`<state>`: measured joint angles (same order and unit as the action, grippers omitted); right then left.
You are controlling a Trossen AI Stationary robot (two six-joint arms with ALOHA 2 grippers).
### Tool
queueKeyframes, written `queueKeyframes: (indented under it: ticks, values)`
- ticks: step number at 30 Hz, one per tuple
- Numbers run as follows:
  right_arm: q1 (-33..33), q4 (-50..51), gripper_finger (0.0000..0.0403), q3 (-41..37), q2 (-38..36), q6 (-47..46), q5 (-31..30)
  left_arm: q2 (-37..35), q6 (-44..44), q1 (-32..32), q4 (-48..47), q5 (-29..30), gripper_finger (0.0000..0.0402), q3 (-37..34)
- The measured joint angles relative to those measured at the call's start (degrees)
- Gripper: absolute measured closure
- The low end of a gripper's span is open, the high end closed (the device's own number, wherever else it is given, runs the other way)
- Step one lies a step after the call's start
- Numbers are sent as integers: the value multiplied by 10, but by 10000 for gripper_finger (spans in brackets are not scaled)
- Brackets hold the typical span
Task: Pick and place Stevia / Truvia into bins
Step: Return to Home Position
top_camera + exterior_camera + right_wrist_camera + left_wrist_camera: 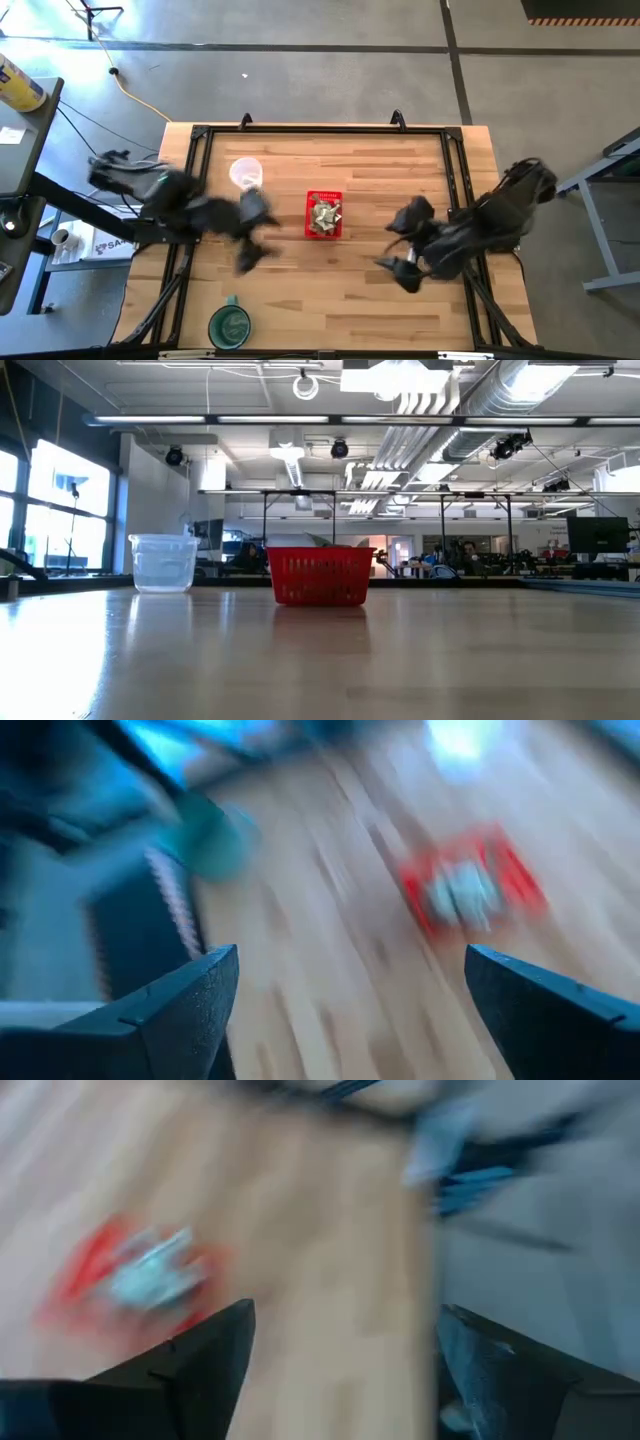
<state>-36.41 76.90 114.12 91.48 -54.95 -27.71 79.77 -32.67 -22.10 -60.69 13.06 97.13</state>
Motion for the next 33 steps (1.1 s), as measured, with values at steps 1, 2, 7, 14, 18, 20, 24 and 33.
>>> queueKeyframes:
  ticks: [1,2,7,14,18,20,24,33]
  values:
    - [0,-40,26,4,-13,49,-15,-24,26,-18,62,0,49,-25]
    - [-3,-86,26,2,-26,88,-25,-42,56,-33,126,-7,45,-62]
    - [-37,-428,26,-222,-78,164,-53,-88,128,-78,683,-55,32,-388]
    - [106,-762,25,-510,-191,243,298,-243,141,26,817,-129,34,-571]
    - [115,-677,27,-580,-441,255,236,-408,150,64,576,-103,37,-572]
    - [94,-646,25,-652,-508,258,175,-481,135,61,518,-53,36,-577]
    - [67,-714,23,-784,-610,307,153,-562,143,12,532,-35,34,-638]
    - [72,-858,23,-998,-806,361,110,-636,144,22,631,115,39,-812]
